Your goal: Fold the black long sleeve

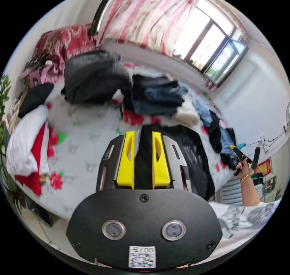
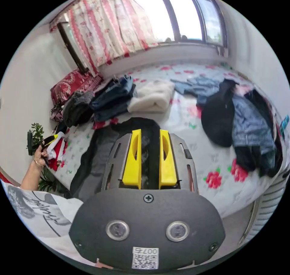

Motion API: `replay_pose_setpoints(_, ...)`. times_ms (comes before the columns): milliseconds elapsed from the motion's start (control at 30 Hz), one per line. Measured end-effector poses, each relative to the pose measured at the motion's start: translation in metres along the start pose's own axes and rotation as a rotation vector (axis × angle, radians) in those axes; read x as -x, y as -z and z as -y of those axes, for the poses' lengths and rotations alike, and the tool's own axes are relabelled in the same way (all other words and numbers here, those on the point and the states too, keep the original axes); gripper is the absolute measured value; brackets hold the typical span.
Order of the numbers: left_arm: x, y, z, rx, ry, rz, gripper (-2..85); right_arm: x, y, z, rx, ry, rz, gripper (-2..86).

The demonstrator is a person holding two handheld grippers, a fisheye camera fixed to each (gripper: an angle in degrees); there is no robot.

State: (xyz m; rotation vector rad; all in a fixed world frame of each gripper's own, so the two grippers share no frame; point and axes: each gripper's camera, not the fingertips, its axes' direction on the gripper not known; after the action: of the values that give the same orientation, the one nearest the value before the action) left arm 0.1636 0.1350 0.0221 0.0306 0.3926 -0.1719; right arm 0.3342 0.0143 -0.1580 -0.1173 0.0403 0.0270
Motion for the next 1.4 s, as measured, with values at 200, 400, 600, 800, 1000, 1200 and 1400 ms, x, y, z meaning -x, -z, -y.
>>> replay_pose_setpoints(200,-0.034,-0.096,-0.097,0.393,-0.004,0.052,11.6,-0.032,-0.080,-0.080,0.305,-0.143,-0.012,8.1)
replay_pose_setpoints(400,-0.073,-0.127,-0.073,0.475,-0.208,0.197,6.0,-0.021,-0.116,-0.053,0.431,-0.089,-0.028,5.6)
replay_pose_setpoints(600,-0.049,-0.063,-0.008,0.365,-0.150,-0.077,0.9,-0.041,-0.060,0.013,0.336,-0.026,-0.116,1.2)
replay_pose_setpoints(800,0.014,-0.020,0.072,0.315,0.000,-0.165,-0.4,-0.069,0.022,0.097,0.004,-0.139,-0.393,1.8)
replay_pose_setpoints(1000,0.075,0.012,0.087,0.098,0.396,0.253,0.9,-0.055,0.010,0.109,-0.005,-0.186,-0.264,3.8)
replay_pose_setpoints(1200,0.015,-0.007,0.040,0.131,0.138,0.143,5.8,0.023,-0.082,0.021,0.300,-0.012,-0.003,4.7)
replay_pose_setpoints(1400,-0.066,-0.089,-0.028,0.417,-0.030,-0.027,9.4,0.069,-0.135,-0.044,0.535,0.102,-0.098,5.6)
